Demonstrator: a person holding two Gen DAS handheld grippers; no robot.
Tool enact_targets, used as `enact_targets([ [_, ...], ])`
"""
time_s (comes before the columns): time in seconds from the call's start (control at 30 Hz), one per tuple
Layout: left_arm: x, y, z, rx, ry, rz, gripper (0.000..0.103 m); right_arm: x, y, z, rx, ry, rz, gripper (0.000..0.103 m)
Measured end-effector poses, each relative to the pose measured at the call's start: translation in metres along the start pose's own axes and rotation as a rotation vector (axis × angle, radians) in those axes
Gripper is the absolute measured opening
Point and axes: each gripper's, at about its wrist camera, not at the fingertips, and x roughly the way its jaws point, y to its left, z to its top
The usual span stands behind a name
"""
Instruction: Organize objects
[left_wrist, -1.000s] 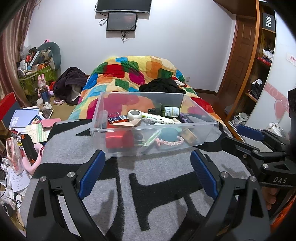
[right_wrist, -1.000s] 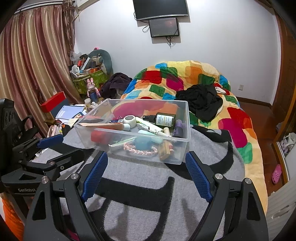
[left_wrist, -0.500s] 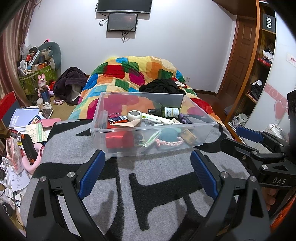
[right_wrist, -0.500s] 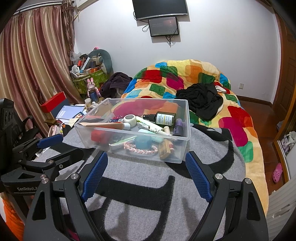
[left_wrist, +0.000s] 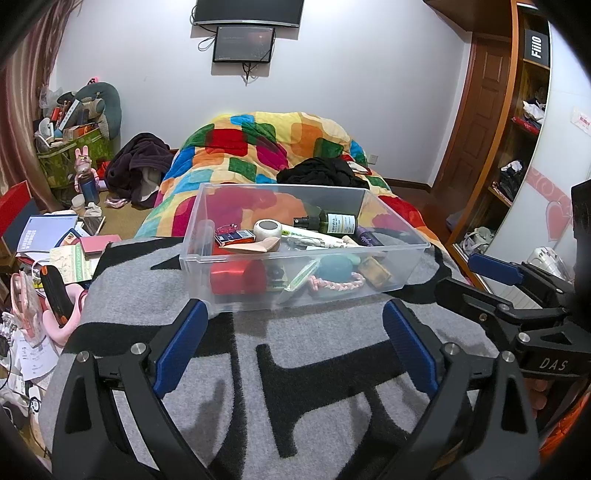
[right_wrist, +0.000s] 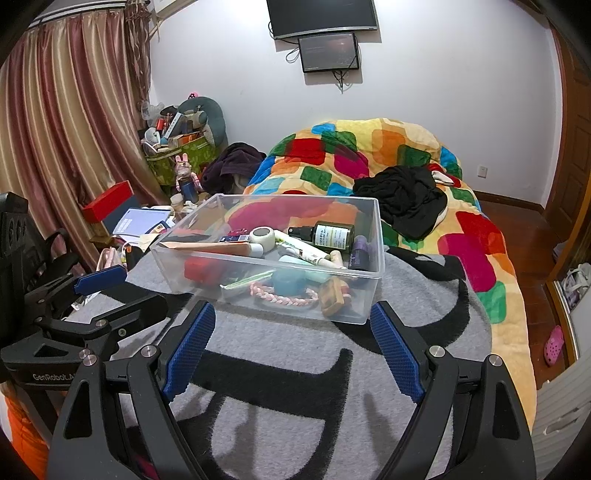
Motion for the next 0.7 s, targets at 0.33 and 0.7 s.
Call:
enact_targets([
  [0.33, 0.0019, 0.0033, 0.0000, -0.032, 0.019, -0.004, 0.098, 0.0009, 0.0014, -0.0009, 0.001, 0.001, 0.001, 0.084],
  [0.7, -0.0001, 0.0034, -0.0005, -0.033, 0.013, -0.010, 0.098, 0.0023, 0.0039, -0.0035, 0.003, 0.002, 0.004, 0.084],
])
